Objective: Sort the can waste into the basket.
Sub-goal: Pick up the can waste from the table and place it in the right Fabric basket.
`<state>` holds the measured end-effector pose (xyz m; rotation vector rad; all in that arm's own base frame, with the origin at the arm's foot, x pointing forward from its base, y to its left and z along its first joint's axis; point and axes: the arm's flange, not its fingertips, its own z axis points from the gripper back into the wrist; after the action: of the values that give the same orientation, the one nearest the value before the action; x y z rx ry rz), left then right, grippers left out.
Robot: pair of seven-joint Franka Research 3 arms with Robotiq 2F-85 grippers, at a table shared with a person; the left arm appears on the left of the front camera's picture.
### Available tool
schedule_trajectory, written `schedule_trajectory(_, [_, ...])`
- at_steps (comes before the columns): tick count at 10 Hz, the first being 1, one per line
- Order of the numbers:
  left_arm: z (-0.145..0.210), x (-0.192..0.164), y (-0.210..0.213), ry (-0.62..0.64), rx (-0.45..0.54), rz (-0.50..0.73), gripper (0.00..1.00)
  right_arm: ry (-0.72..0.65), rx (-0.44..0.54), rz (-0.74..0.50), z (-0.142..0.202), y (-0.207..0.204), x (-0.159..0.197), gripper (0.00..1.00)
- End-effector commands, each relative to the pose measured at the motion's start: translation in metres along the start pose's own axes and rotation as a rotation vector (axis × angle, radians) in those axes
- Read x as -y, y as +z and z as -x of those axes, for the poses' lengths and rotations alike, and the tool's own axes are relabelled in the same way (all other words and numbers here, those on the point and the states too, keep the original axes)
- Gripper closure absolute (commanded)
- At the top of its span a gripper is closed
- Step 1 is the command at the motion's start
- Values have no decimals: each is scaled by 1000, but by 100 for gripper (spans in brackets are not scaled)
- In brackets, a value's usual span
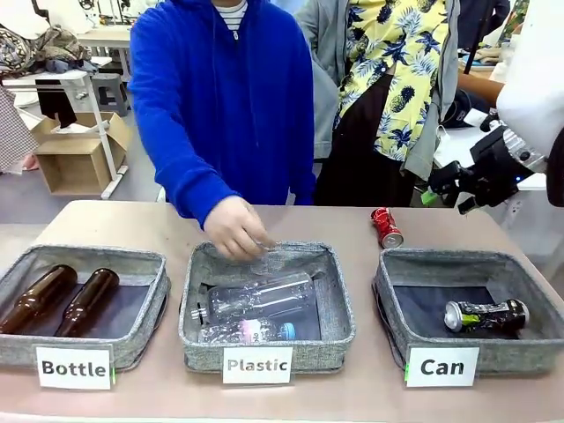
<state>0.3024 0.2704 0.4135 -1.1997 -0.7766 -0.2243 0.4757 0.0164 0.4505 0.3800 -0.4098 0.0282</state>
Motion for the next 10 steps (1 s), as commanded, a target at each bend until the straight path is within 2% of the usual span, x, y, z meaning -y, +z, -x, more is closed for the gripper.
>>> schedule_trajectory(1, [2,3,-2,-6,4,-6,0,0,-12,14,2,-5,1,0])
schedule_trajectory(2, [2,3,-2,-6,4,-6,0,10,-101,116,-27,-35,-18,0])
schedule_trajectory(3, [2,3,-2,-6,4,-6,0,-46,-148,148,-56,-66,-18,0])
schedule_trajectory(4, [2,3,-2,-6,4,-6,0,-38,-175,114,-76,-84,-12,0])
schedule_trajectory(7, [2,3,-2,-6,4,-6,0,-70,-247,220,-97,-165,-19,0])
schedule_trajectory(8, [2,3,-2,-6,4,-6,0,-110,-208,275,-96,-183,-18,0])
schedule_trajectory(10, [2,3,-2,-6,4,-6,0,-134,-188,312,-102,-214,-21,0])
